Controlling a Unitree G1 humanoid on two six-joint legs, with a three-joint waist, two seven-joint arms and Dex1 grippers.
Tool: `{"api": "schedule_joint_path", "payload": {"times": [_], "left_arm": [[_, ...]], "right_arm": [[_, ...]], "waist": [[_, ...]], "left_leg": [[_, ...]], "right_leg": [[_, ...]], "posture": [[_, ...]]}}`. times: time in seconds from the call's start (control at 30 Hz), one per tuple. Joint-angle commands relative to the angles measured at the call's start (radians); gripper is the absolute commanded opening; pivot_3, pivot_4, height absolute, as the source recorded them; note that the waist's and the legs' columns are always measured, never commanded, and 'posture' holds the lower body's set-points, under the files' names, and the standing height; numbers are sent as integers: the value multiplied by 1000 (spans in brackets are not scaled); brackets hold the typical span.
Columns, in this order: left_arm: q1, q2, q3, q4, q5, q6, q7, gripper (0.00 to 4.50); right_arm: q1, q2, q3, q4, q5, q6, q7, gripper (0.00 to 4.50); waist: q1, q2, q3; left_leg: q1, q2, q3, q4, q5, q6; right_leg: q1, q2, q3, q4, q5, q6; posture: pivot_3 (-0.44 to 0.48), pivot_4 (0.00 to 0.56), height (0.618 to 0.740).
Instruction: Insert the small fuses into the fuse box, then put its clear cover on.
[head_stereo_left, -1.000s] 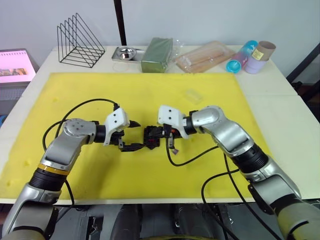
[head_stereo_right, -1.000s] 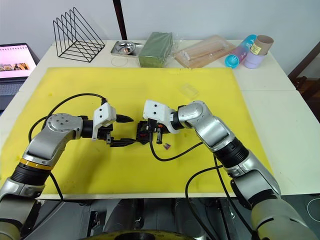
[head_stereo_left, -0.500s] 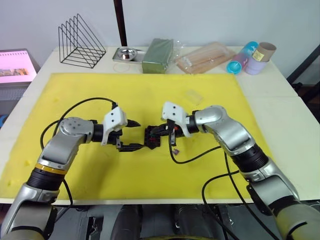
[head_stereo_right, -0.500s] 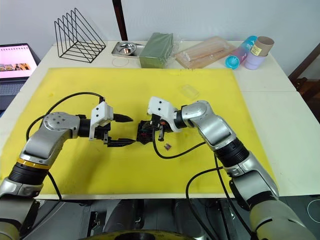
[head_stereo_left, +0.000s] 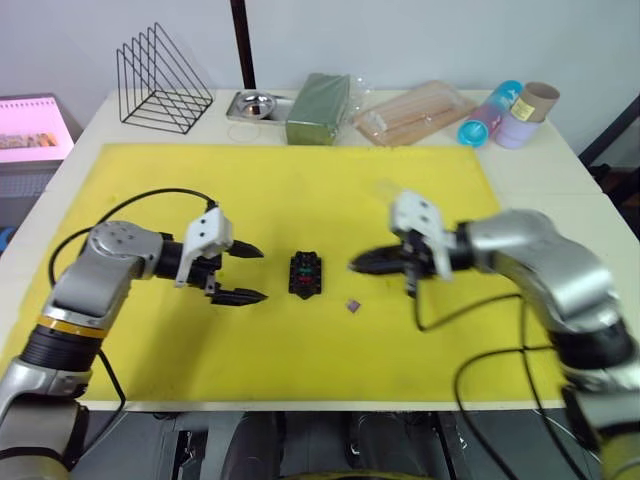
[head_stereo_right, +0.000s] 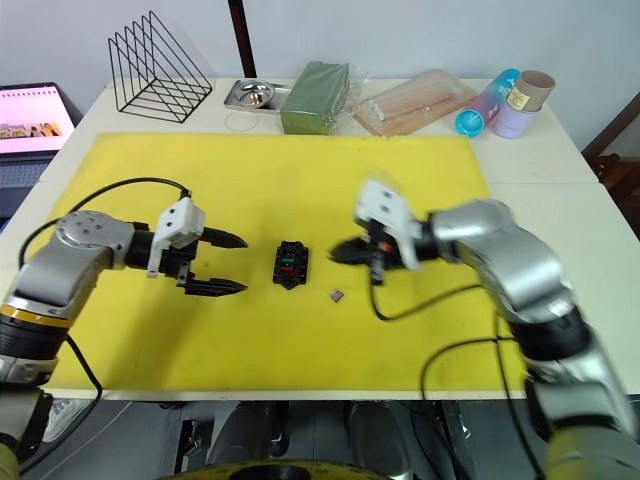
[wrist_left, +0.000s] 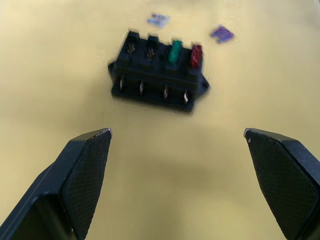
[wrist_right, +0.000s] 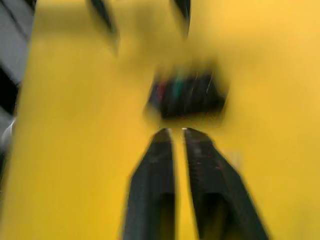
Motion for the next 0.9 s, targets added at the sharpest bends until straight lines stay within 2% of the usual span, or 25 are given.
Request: {"api": "schedule_joint_path", "payload": {"times": [0.03, 0.23, 0.3, 0.43, 0.53, 0.63, 0.8, 0.9], "left_arm": [[17, 34, 45, -32, -35, 3, -36, 4500], [27, 74, 80, -9, -57, 29, -55, 4500], [37, 90, 89, -17, -63, 37, -61, 4500], [19, 74, 81, -40, -78, 65, -48, 4500], [-2, 69, 65, -46, -74, 72, -54, 4500], [-30, 67, 52, -10, -56, 52, -66, 4500], [-54, 54, 39, 49, -31, 13, -81, 4500], [-34, 4, 23, 4, -31, 28, -30, 4500]], "right_arm": [[74, -61, -141, -109, 87, 18, 13, 1963], [248, -164, -312, -145, 151, 35, 16, 4060], [290, -187, -372, -142, 175, 49, 23, 4438], [356, -210, -428, -118, 171, 25, 11, 4438], [356, -205, -462, -106, 214, 52, -5, 4438], [344, -202, -437, -109, 235, 63, -27, 4438], [239, -159, -364, -116, 339, 184, -116, 4438], [157, -92, -322, -113, 428, 303, -206, 4438]], "waist": [[-2, 0, 0], [3, 0, 0], [4, -1, 0], [5, -1, 1], [5, -1, 1], [6, -1, 1], [0, -1, 1], [3, -1, 1]], "left_leg": [[1, 0, 0, 0, 0, 0], [1, 1, 2, 0, 0, 0], [1, 1, 2, 0, 0, 0], [1, 1, 2, 0, 0, 0], [1, 1, 2, 0, 0, 0], [1, 1, 2, 0, 0, 0], [1, 1, 2, 0, 0, 0], [1, 1, 2, 0, 0, 0]], "right_leg": [[0, 1, 1, 0, 0, 0], [0, 3, 1, 0, 0, -1], [0, 3, 1, 0, 0, -1], [0, 2, 1, 0, 0, -1], [0, 2, 1, 0, 0, -1], [0, 3, 2, 0, 0, -1], [0, 4, 2, 0, 0, -1], [0, 4, 2, 0, 0, -1]], "posture": [[0, 150, 740], [0, 150, 740], [0, 150, 740], [0, 150, 740], [0, 150, 740], [0, 150, 740], [0, 150, 740], [0, 150, 740]]}}
